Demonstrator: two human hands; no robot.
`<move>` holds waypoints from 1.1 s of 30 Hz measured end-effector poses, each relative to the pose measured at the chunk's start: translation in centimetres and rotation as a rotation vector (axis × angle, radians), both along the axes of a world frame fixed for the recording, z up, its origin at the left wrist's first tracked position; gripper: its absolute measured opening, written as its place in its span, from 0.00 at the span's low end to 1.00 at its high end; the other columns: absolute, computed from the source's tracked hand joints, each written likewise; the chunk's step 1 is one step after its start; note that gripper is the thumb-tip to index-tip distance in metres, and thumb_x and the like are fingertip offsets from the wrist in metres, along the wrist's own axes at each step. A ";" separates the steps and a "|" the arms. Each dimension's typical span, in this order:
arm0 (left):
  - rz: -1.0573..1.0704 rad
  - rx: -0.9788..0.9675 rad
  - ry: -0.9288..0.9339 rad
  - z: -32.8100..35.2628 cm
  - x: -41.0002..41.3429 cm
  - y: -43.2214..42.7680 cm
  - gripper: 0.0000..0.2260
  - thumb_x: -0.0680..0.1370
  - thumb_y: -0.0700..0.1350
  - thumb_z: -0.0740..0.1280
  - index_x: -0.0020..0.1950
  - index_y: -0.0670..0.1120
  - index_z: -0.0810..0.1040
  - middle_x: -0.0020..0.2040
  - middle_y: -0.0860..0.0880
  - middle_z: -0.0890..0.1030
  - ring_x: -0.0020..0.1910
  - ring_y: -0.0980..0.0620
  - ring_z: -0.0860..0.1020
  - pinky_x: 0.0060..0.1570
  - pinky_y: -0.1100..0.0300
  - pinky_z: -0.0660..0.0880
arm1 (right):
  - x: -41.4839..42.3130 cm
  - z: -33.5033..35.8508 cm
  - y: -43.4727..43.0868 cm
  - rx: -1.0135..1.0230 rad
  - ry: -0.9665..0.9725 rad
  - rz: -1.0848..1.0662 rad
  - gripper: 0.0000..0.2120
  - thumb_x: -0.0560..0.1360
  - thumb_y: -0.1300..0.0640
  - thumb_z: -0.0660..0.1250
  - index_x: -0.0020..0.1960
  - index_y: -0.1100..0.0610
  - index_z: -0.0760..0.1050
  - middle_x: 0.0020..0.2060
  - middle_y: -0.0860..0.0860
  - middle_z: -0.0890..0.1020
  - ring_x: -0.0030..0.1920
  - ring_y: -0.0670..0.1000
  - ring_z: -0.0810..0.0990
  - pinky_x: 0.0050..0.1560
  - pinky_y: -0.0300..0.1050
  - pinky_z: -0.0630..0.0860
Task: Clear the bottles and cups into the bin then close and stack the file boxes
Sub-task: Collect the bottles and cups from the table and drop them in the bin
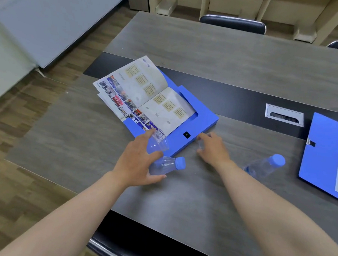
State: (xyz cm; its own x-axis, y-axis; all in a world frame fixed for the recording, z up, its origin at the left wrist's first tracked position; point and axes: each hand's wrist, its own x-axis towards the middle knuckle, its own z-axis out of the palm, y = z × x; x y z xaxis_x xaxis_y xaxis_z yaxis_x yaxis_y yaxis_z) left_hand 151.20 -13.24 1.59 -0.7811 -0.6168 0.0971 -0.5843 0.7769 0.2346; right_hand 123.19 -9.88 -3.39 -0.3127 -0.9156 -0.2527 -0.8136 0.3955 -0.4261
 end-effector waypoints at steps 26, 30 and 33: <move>-0.241 -0.126 -0.013 2.9 -5.4 1.3 0.25 0.71 0.65 0.69 0.56 0.46 0.82 0.72 0.31 0.68 0.68 0.30 0.70 0.53 0.40 0.73 | 4.8 10.2 4.6 -0.402 -0.902 -0.047 0.24 0.67 0.52 0.80 0.61 0.39 0.80 0.56 0.43 0.85 0.59 0.46 0.82 0.66 0.50 0.76; -0.237 -0.138 -0.013 2.9 -5.9 2.0 0.27 0.70 0.66 0.69 0.58 0.47 0.82 0.72 0.31 0.68 0.67 0.31 0.72 0.52 0.42 0.75 | 4.1 10.5 5.3 -0.351 -0.866 -0.014 0.27 0.71 0.52 0.78 0.66 0.36 0.75 0.61 0.39 0.81 0.64 0.38 0.78 0.67 0.41 0.73; -0.227 -0.132 0.020 3.1 -7.0 2.1 0.28 0.69 0.66 0.69 0.60 0.49 0.83 0.74 0.33 0.67 0.66 0.33 0.72 0.52 0.45 0.75 | 2.9 10.7 7.0 -0.338 -0.949 -0.024 0.33 0.76 0.51 0.73 0.76 0.41 0.63 0.68 0.33 0.71 0.70 0.34 0.69 0.65 0.31 0.69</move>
